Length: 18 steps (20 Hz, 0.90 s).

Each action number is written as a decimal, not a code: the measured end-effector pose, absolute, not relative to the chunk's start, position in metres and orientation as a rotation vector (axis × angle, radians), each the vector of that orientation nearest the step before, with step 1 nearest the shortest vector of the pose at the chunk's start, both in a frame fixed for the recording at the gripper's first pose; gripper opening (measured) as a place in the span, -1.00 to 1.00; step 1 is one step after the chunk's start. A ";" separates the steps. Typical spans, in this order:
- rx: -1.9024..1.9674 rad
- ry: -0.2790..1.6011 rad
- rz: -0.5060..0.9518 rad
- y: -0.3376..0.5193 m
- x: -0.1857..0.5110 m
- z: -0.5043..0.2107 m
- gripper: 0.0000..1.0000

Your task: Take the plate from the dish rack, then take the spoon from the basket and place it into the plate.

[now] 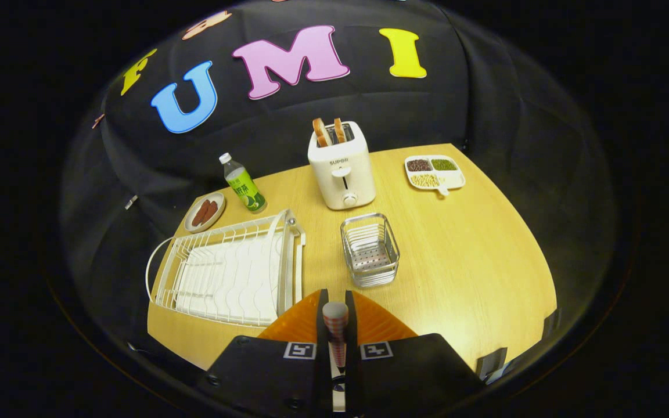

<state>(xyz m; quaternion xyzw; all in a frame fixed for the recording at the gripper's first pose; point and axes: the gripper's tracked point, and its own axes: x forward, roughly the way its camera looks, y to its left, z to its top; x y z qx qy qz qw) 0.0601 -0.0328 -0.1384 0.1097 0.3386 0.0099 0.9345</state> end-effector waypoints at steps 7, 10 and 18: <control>0.221 0.818 0.034 -0.014 0.042 -0.198 -0.73; 0.229 0.854 0.025 -0.011 0.042 -0.213 -0.70; 0.247 0.854 -0.002 -0.017 0.045 -0.215 -0.46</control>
